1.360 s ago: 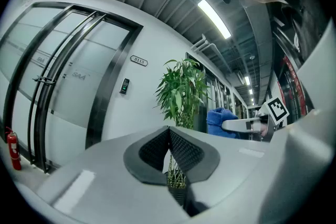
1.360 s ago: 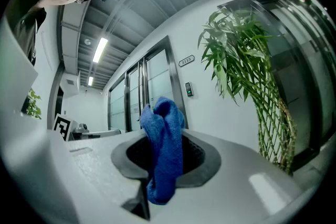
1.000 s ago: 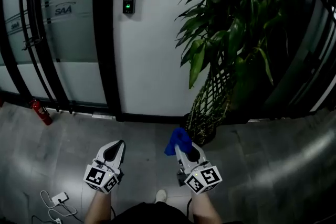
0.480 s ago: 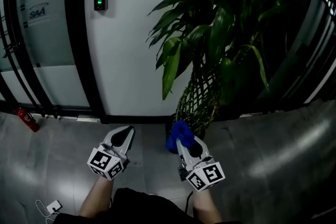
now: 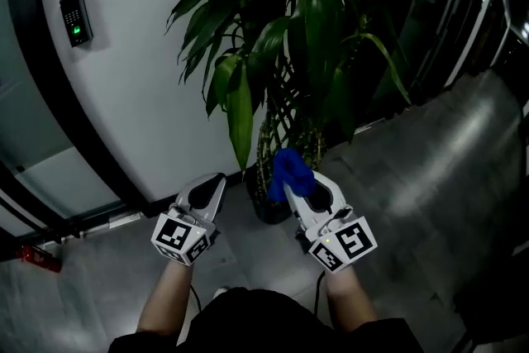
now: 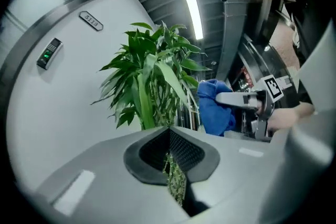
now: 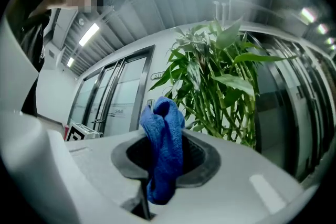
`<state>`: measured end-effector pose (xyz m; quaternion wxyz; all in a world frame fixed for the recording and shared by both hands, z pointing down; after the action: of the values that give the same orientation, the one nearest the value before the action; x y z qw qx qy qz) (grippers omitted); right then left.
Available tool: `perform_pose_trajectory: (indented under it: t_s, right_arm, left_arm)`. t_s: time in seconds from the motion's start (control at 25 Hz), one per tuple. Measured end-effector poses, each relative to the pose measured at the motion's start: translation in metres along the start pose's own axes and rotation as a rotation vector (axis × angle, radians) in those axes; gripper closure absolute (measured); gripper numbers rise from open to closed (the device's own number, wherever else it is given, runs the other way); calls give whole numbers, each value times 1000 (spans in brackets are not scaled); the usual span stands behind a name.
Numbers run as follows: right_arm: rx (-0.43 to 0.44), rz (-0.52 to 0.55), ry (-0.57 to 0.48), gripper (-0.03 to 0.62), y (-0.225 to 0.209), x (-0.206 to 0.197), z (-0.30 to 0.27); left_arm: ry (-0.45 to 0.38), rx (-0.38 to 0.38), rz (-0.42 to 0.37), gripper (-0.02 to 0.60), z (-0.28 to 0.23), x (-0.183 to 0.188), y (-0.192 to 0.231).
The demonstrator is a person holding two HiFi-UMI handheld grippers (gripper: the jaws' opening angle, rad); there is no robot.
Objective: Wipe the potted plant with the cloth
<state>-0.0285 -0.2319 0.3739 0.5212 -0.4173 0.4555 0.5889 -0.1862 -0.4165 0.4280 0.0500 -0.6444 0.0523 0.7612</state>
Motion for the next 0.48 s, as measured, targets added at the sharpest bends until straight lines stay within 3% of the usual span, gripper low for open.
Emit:
perform_pose_trajectory:
  t_s: [0.16,0.36,0.48]
  right_arm:
    - [-81,84,-7,503,-1,21,-20]
    - [-144,303,-51,503,9,80,-46]
    - [-153,467,-64,503,20,116,-59]
  left_arm:
    - [50,-175,-73,575,-41,5,24]
    - [51,-347,-185,575,-84,36,29]
    - [34,-378,-116,575,-110,47,39]
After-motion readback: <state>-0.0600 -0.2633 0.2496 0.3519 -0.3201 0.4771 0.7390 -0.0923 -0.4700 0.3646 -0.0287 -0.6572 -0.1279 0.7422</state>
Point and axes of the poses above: the fingertips, and each gripper's own axes: z backward along the fingers, y to its left, x out of its top, the point moved 8 cm from there along z, backward along the fingers, and after that the axes turned 4 degrees about z, right-handed, at the moved point
